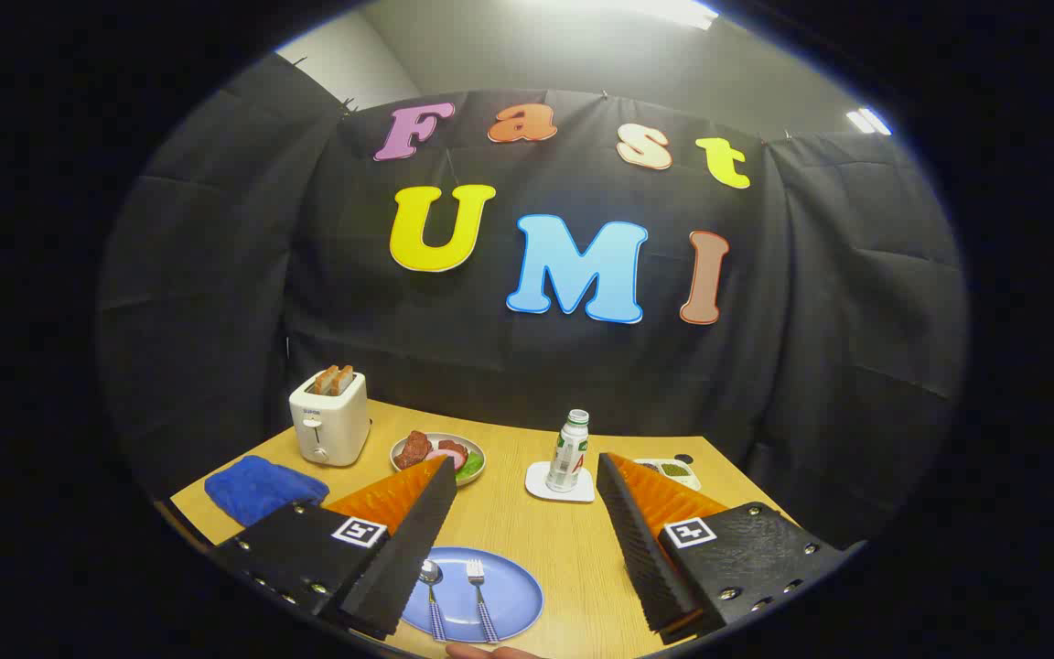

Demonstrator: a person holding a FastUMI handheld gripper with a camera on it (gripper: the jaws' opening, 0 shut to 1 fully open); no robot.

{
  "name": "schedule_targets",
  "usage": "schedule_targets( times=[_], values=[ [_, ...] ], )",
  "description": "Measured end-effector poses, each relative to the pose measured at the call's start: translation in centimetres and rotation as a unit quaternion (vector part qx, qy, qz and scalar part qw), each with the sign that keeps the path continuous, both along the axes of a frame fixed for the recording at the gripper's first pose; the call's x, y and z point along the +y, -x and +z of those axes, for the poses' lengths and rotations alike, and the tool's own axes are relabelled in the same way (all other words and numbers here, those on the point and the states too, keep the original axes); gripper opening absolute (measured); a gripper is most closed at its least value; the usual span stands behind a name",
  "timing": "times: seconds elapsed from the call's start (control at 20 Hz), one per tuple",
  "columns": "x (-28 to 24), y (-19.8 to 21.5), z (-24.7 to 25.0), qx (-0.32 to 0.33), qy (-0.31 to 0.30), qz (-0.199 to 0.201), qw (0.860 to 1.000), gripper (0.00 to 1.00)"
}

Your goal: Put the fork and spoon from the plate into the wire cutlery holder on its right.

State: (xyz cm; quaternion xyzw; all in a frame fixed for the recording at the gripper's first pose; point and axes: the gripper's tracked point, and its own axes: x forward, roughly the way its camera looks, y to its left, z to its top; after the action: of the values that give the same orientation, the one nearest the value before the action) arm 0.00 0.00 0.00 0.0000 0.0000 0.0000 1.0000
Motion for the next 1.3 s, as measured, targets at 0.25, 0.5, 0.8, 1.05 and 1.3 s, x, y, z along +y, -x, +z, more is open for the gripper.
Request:
schedule_targets(
  times=[0.25,0.5,0.8,1.05,1.3],
  values=[
    [0.2,0.2,0.8,-0.022,-0.013,-0.005,1.000,0.95],
    [-0.1,0.3,1.8,-0.050,-0.024,-0.016,0.998,0.95],
    [-0.1,0.3,0.9,-0.038,-0.020,-0.007,0.999,0.95],
    [0.1,-0.2,-1.0,-0.017,-0.015,0.005,1.000,0.95],
    [0.5,-1.0,-4.7,0.031,-0.001,0.021,0.999,0.95]
  ],
)
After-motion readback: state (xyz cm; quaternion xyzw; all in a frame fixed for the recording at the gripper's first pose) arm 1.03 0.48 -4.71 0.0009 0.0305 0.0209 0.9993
